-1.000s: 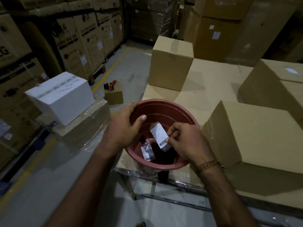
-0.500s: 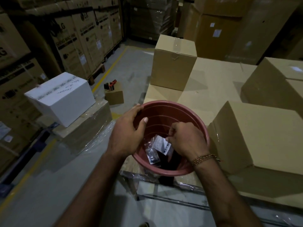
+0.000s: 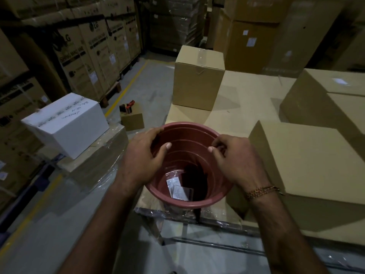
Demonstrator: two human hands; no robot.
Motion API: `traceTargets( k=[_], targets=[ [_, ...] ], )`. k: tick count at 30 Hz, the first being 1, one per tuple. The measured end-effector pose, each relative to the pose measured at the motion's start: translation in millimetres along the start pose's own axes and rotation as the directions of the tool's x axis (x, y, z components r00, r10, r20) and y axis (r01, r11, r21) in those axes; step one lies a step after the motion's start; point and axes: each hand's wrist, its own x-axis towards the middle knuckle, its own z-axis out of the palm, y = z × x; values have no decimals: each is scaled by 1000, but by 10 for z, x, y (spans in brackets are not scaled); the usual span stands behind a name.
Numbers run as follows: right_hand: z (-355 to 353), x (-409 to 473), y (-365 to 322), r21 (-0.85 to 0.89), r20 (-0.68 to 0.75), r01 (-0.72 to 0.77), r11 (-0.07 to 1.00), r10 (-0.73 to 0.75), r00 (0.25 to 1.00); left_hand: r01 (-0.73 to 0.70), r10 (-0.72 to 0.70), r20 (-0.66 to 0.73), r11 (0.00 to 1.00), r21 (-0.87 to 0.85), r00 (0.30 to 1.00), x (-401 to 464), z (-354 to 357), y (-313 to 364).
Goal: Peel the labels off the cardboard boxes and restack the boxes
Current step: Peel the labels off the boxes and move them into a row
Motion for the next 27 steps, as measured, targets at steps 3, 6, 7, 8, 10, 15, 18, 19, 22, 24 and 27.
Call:
traceTargets(
  k=[3,6,7,8,10,15,18,19,22,24,27],
  targets=[
    [-113,-58,144,65,-17,15,998,-14,1000,-35,35,-9,998,44,999,17,16,163],
    [-260,-111,311,85,-39,44,995,-41,998,-85,86,-12,996,41,996,-8,81,464],
    [-317,-125,376,91,-46,56,994,-52,998,-100,100,-12,994,35,995,-20,112,580],
    [-380,-137,440,98,-53,65,993,-60,997,-114,114,-11,993,26,993,-24,147,695],
    [-516,-169,574,117,-64,63,991,-55,996,-136,136,-6,991,-6,991,-26,237,920],
    [-887,-286,995,120,-102,40,992,-28,994,-171,172,25,984,-43,985,-95,557,1517],
    [-1075,-342,1391,43,-141,-1,999,7,990,-185,189,60,980,-71,980,-177,806,1836],
    [-1121,-354,1537,-13,-151,-30,999,27,988,-196,201,73,977,-79,977,-204,899,1918],
    [-1233,-398,1933,-185,-113,-120,975,101,989,-170,183,124,980,-106,975,-308,1154,2150],
    [-1281,-433,2141,-228,-60,-141,963,131,990,-122,138,152,986,-109,979,-381,1305,2275],
    [-1286,-497,2382,-234,-4,-144,962,147,989,-4,26,184,993,-116,983,-500,1514,2389]
  ],
)
